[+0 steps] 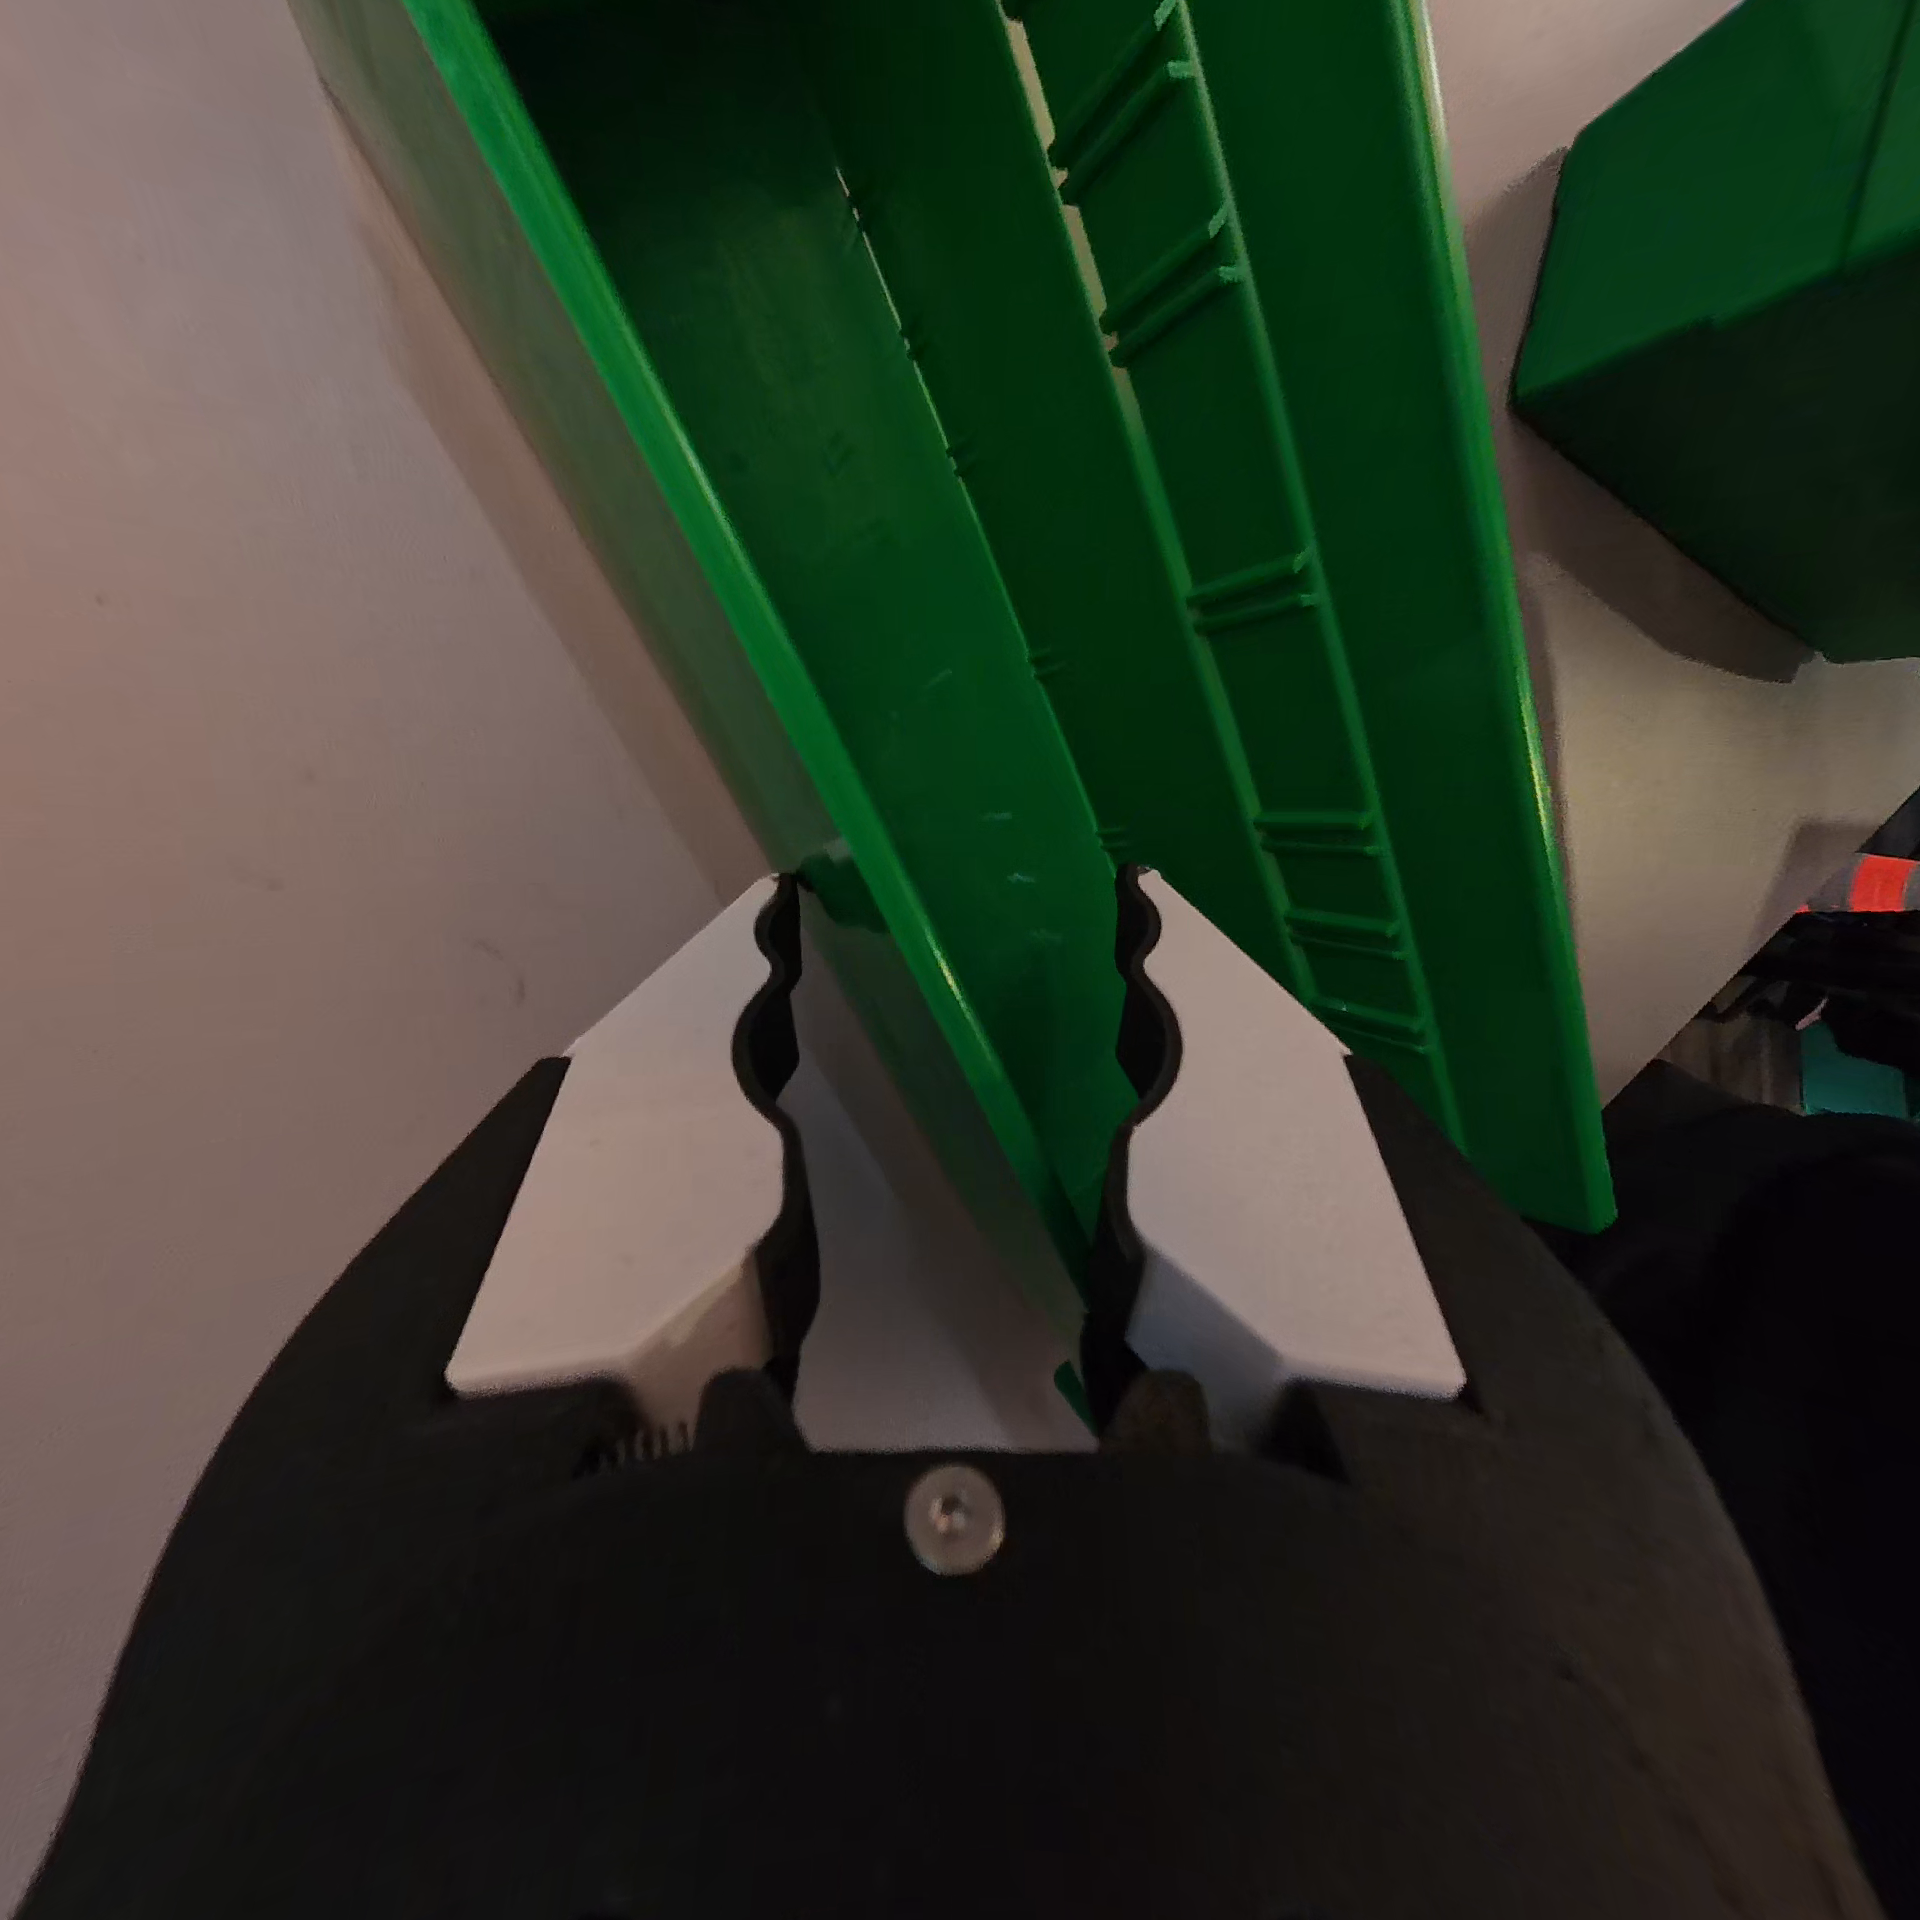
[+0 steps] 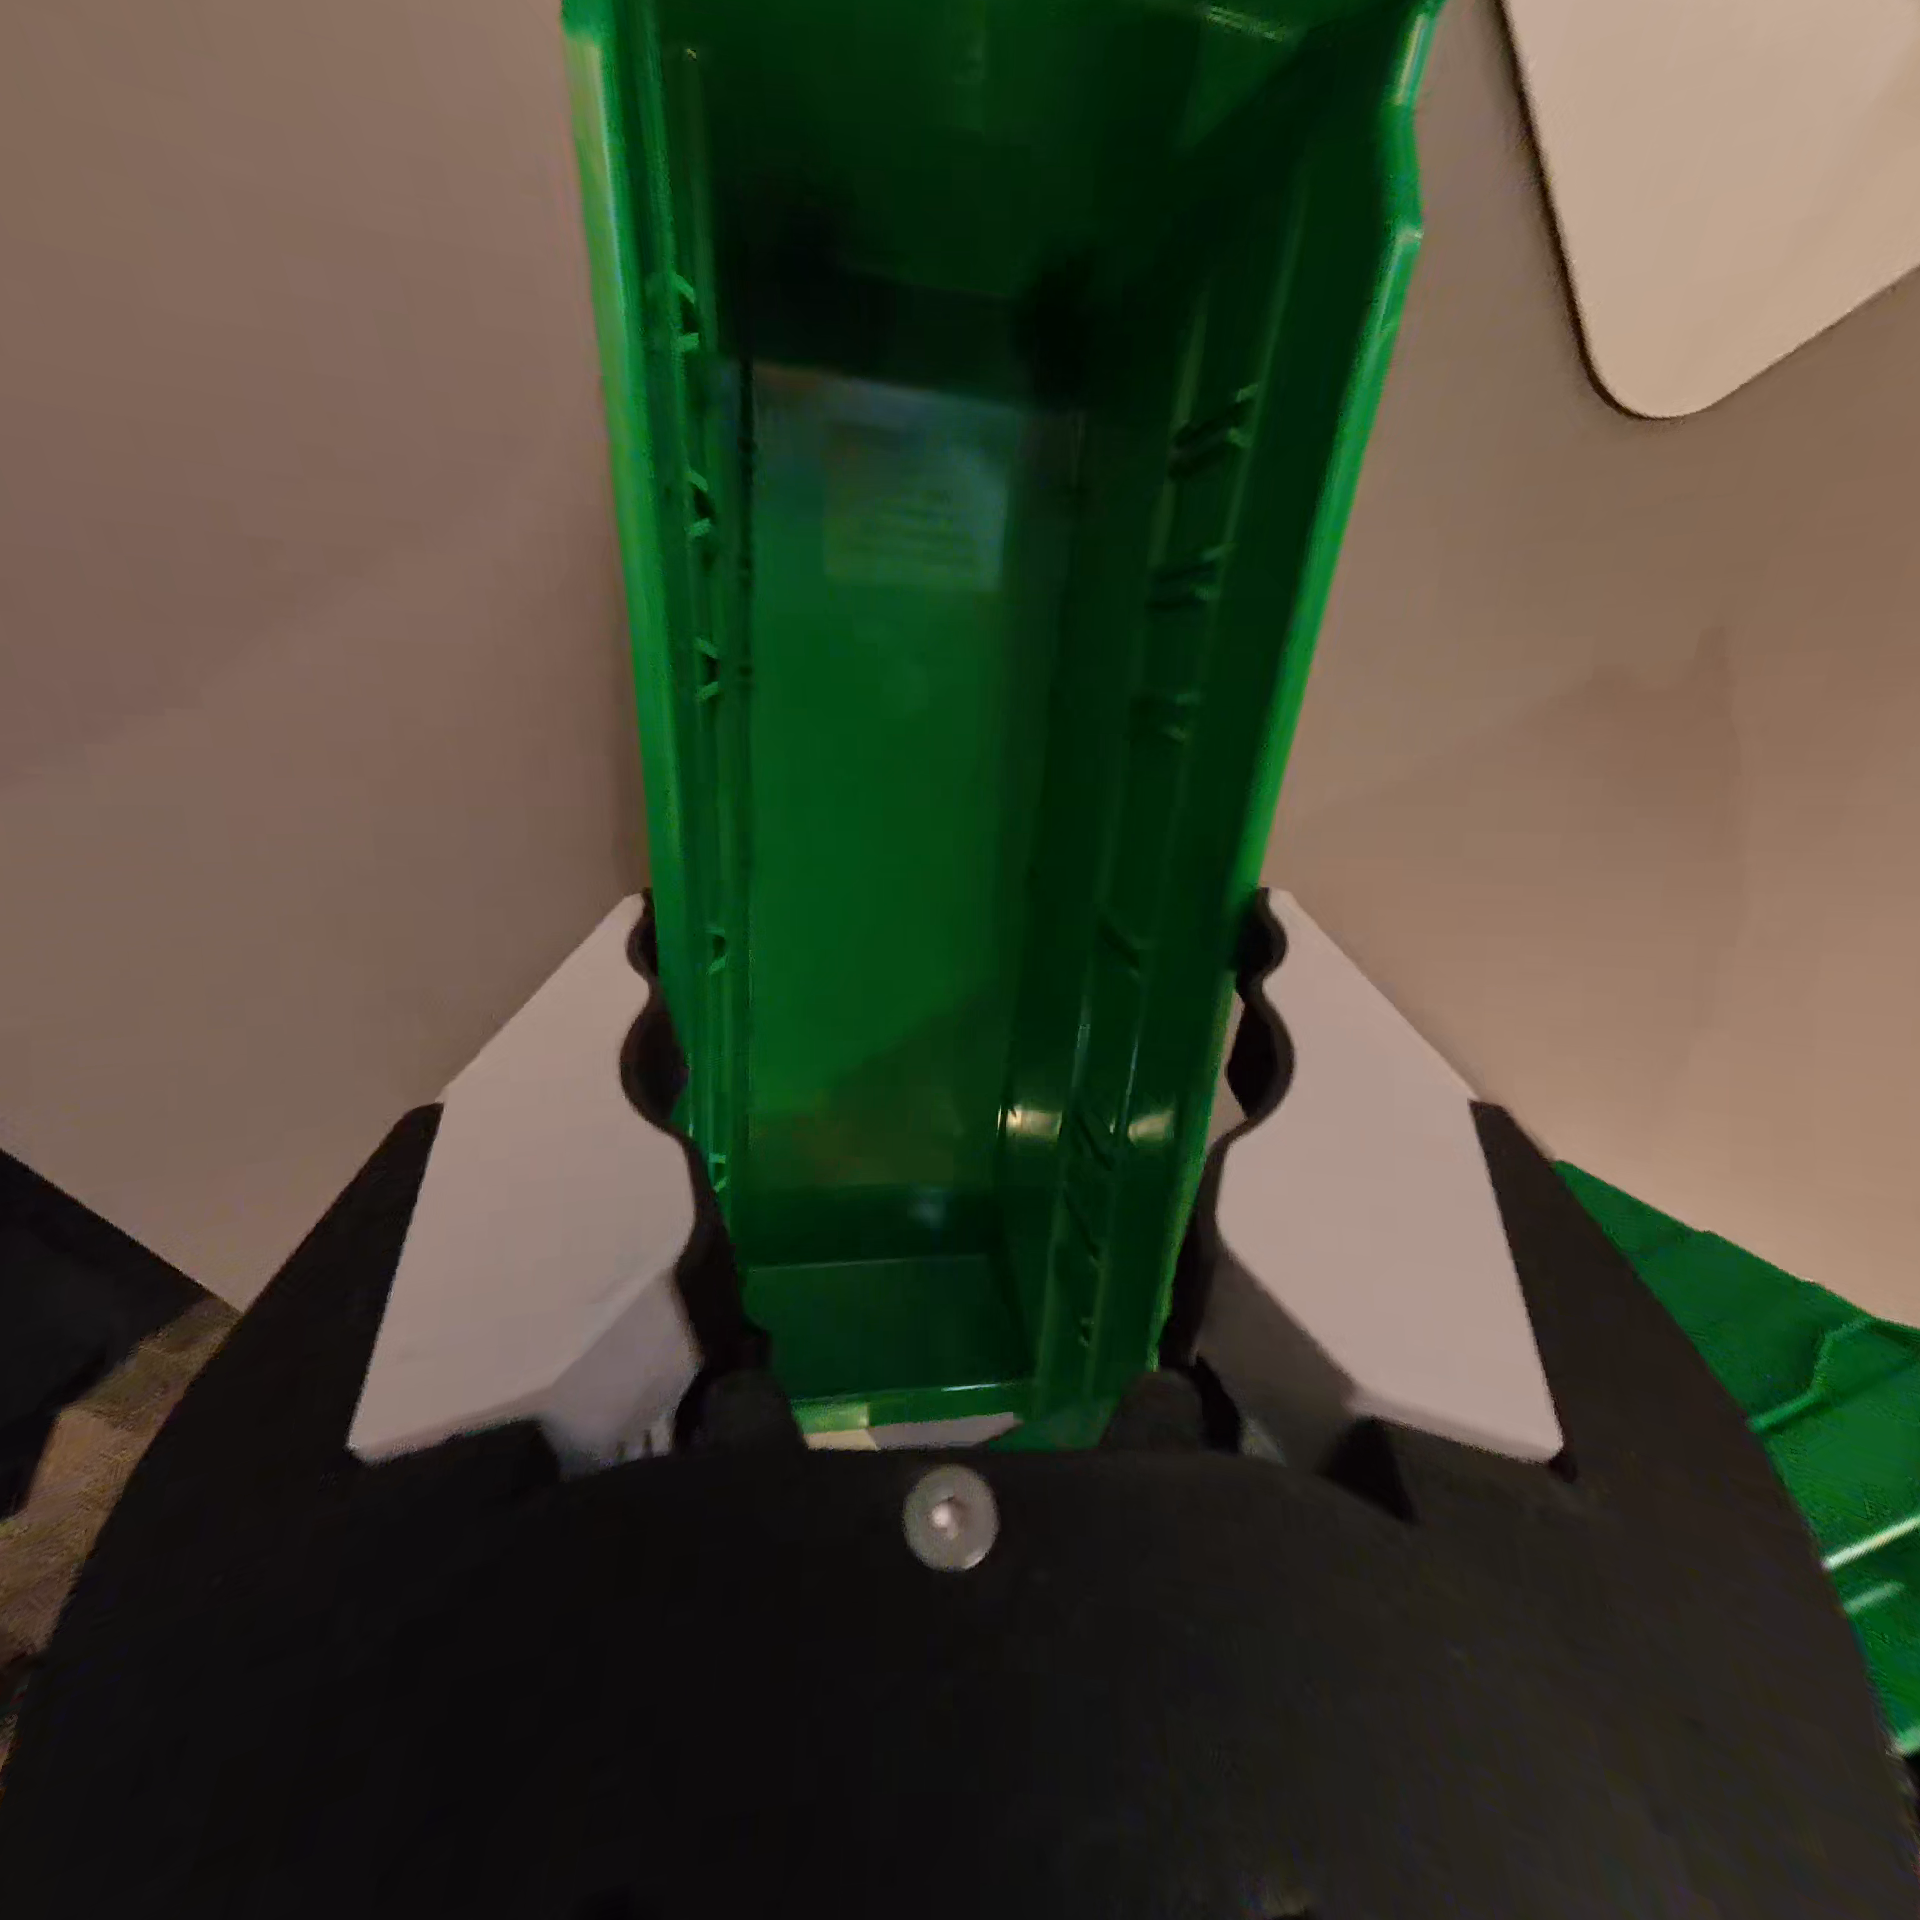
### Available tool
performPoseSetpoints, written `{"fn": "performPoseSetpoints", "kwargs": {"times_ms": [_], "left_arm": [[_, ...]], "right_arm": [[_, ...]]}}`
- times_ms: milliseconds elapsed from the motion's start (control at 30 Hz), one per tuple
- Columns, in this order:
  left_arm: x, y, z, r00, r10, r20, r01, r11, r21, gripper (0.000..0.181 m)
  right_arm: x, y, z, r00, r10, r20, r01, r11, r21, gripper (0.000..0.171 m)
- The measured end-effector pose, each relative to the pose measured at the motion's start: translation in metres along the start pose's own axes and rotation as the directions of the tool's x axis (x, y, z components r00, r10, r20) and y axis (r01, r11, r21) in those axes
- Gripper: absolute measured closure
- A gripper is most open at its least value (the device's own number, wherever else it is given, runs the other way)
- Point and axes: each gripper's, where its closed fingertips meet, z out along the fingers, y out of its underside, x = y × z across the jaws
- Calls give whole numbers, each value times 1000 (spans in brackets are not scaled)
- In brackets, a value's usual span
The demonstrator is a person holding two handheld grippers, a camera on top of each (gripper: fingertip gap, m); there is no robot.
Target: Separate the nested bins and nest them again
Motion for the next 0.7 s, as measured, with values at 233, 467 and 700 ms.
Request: {"fn": "performPoseSetpoints", "kwargs": {"times_ms": [233, 467, 700], "left_arm": [[0, 0, 0, 1000, 4, -3, -4, 1000, -9, 122], [0, 0, 1, 1000, 2, -7, -2, 1000, -15, 122], [-1, 0, 1, 1000, 3, -3, -3, 1000, -13, 122]], "right_arm": [[21, -2, -22, 987, 159, 8, -159, 983, 95, 78], [110, 36, -142, 842, 529, -103, -496, 836, 235, 77], [180, 135, -215, 614, 724, -314, -682, 687, 250, 76]]}}
